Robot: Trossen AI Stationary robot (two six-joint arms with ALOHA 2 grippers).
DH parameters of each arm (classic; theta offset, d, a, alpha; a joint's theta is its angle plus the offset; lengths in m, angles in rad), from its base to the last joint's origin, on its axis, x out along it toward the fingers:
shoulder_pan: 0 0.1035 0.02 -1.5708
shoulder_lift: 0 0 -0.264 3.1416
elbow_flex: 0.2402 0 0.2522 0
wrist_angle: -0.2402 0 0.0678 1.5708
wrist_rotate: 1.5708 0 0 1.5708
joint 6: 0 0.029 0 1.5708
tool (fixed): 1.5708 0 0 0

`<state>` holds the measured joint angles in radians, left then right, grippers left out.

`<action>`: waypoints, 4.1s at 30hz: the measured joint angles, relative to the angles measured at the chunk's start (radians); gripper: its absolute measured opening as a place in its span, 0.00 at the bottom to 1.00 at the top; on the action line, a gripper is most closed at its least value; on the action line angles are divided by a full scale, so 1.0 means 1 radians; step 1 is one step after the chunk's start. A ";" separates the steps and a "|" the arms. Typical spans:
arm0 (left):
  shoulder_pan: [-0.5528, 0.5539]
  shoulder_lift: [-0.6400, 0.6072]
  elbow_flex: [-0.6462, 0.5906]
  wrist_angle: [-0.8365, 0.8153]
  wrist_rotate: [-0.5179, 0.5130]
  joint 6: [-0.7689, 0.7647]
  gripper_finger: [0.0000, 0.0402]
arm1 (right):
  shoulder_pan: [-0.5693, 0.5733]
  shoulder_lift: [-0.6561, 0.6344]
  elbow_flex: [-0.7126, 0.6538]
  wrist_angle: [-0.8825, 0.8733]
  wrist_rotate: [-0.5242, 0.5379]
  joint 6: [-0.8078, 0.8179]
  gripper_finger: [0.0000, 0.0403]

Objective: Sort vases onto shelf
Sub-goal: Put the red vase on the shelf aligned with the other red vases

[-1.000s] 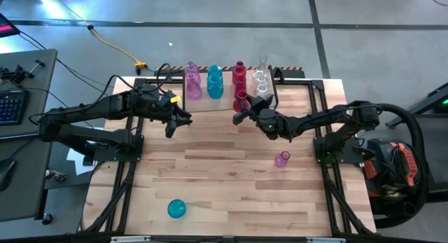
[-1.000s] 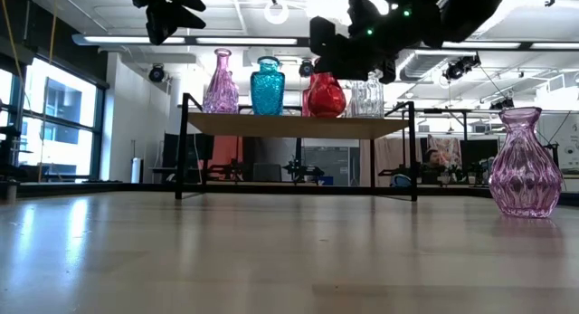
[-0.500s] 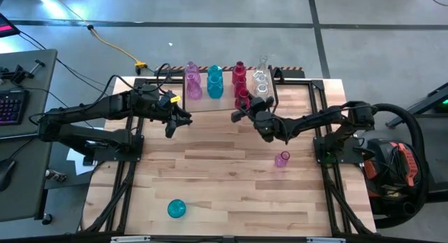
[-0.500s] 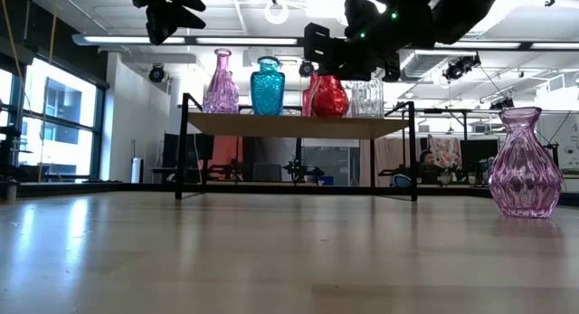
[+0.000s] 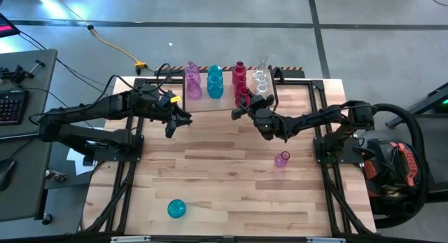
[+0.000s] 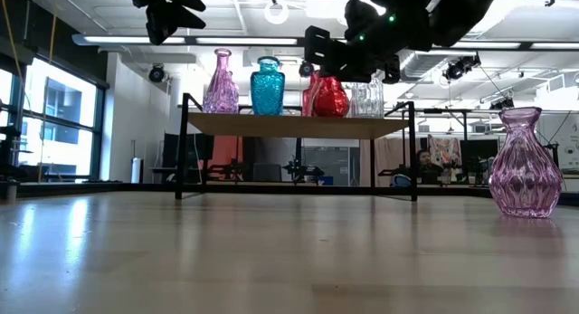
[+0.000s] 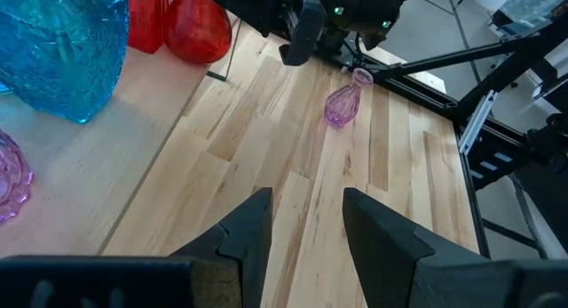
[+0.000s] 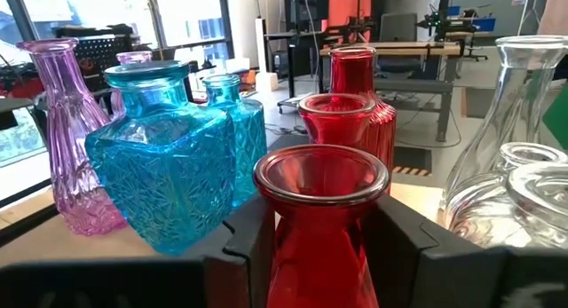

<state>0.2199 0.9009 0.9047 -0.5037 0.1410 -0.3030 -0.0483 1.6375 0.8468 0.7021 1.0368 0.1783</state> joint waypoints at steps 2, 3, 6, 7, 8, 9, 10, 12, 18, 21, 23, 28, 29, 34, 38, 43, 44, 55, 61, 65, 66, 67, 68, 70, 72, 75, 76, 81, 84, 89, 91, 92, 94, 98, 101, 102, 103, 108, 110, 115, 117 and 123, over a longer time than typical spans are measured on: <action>0.000 0.000 0.000 0.000 0.000 0.000 0.33 | -0.007 0.000 0.011 -0.016 -0.016 0.000 0.29; 0.000 0.000 0.000 0.000 0.000 0.000 0.33 | -0.013 0.001 0.016 -0.024 -0.031 0.000 0.29; 0.000 0.000 0.000 0.000 0.000 0.000 0.33 | -0.028 0.001 0.033 -0.057 -0.050 0.001 0.29; 0.000 0.000 0.000 0.000 0.000 0.000 0.33 | -0.031 0.001 0.039 -0.069 -0.050 0.005 0.29; 0.000 0.000 0.000 0.000 0.000 0.000 0.33 | -0.031 0.001 0.042 -0.079 -0.049 0.007 0.29; 0.000 0.000 0.000 0.000 0.000 0.000 0.33 | -0.030 0.001 0.043 -0.082 -0.045 0.010 0.29; 0.000 0.000 0.000 0.000 0.000 0.000 0.33 | -0.029 0.001 0.043 -0.086 -0.042 0.019 0.29; 0.000 0.000 0.000 0.000 0.000 0.000 0.33 | -0.027 0.001 0.044 -0.093 -0.041 0.031 0.29; 0.000 0.000 0.000 0.000 0.000 0.000 0.33 | -0.027 0.001 0.044 -0.094 -0.045 0.038 0.30; 0.000 0.000 0.000 0.000 0.000 0.000 0.33 | -0.027 0.001 0.044 -0.098 -0.050 0.045 0.31; 0.000 0.000 0.000 0.000 0.000 0.000 0.33 | -0.027 0.001 0.044 -0.100 -0.051 0.042 0.33; 0.000 0.000 0.000 0.000 0.000 0.000 0.33 | -0.027 0.001 0.044 -0.114 -0.054 0.042 0.38; 0.000 0.000 0.000 0.000 0.000 0.000 0.33 | -0.028 0.001 0.044 -0.117 -0.054 0.045 0.39; 0.000 0.000 0.000 0.000 0.000 0.000 0.33 | -0.030 0.001 0.044 -0.127 -0.050 0.076 0.42; 0.000 0.000 0.000 0.000 0.000 0.000 0.33 | -0.032 0.001 0.044 -0.127 -0.045 0.086 0.45; 0.000 0.000 0.000 0.000 0.000 0.000 0.33 | -0.032 0.001 0.044 -0.121 -0.045 0.087 0.50; 0.000 0.000 0.000 0.000 0.000 0.000 0.33 | -0.032 0.001 0.044 -0.118 -0.045 0.087 0.50; 0.000 0.000 0.000 0.000 0.000 0.000 0.33 | -0.032 0.001 0.044 -0.114 -0.048 0.084 0.51; 0.000 0.000 0.000 0.000 0.000 0.000 0.33 | -0.032 0.000 0.044 -0.076 -0.050 0.055 0.51; 0.000 0.000 0.000 0.000 0.000 0.000 0.33 | -0.032 0.000 0.044 -0.052 -0.050 0.028 0.51; 0.000 0.000 0.000 0.000 0.000 0.000 0.33 | -0.032 0.000 0.044 -0.047 -0.049 0.024 0.51; 0.000 0.000 0.000 0.000 0.000 0.000 0.33 | -0.032 0.000 0.044 -0.047 -0.047 0.023 0.51; 0.000 0.000 0.000 0.000 0.000 0.000 0.33 | -0.032 0.000 0.044 -0.047 -0.044 0.023 0.51; 0.000 0.000 0.000 0.000 0.000 0.000 0.33 | -0.032 0.000 0.044 -0.047 -0.042 0.023 0.51; 0.000 0.000 0.000 0.000 0.000 0.000 0.33 | -0.032 0.000 0.044 -0.047 -0.042 0.023 0.51; 0.000 0.000 0.000 0.000 0.000 0.000 0.33 | -0.032 0.000 0.044 -0.040 -0.042 0.023 0.51; 0.000 0.000 0.000 0.000 0.000 0.000 0.33 | -0.032 0.000 0.044 -0.032 -0.042 0.023 0.51; 0.000 0.000 0.000 0.000 0.000 0.000 0.33 | -0.032 -0.001 0.044 -0.010 -0.043 0.023 0.51; 0.000 0.000 0.000 0.000 0.000 0.000 0.33 | -0.032 -0.001 0.044 -0.002 -0.043 0.023 0.51; 0.000 0.000 0.000 0.000 0.000 0.000 0.33 | -0.032 -0.001 0.044 0.021 -0.045 0.023 0.51; 0.000 0.000 0.000 0.000 0.000 0.000 0.33 | -0.032 -0.001 0.044 0.026 -0.046 0.023 0.51; 0.000 0.000 0.000 0.000 0.000 0.000 0.33 | -0.032 -0.001 0.044 0.027 -0.046 0.023 0.51; 0.000 0.000 0.000 0.000 0.000 0.000 0.33 | -0.032 -0.001 0.044 0.027 -0.047 0.023 0.51; 0.000 0.000 0.000 0.000 0.000 0.000 0.33 | -0.032 -0.001 0.044 0.027 -0.048 0.027 0.51; 0.000 0.000 0.000 0.000 0.000 0.000 0.33 | -0.032 -0.001 0.044 0.027 -0.052 0.032 0.51; 0.000 0.000 0.000 0.000 0.000 0.000 0.33 | -0.032 -0.001 0.044 0.027 -0.056 0.038 0.51; 0.000 0.000 0.000 0.000 0.000 0.000 0.33 | -0.032 -0.001 0.044 0.027 -0.062 0.047 0.51; 0.000 0.000 0.000 0.000 0.000 0.000 0.33 | -0.036 -0.001 0.044 0.028 -0.072 0.050 0.51; 0.000 0.000 0.000 0.000 0.000 0.000 0.33 | -0.039 -0.001 0.044 0.028 -0.081 0.049 0.51; 0.000 0.000 0.000 0.000 0.000 0.000 0.33 | -0.043 -0.001 0.044 0.032 -0.083 0.025 0.51; 0.000 0.000 0.000 0.000 0.000 0.000 0.33 | -0.043 -0.001 0.044 0.045 -0.073 0.014 0.51; 0.000 0.000 0.000 0.000 0.000 0.000 0.33 | -0.043 -0.001 0.045 0.081 -0.057 -0.026 0.51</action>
<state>0.2201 0.9012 0.9047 -0.5038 0.1408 -0.3029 -0.0914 1.6367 0.8913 0.7831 0.9802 0.1524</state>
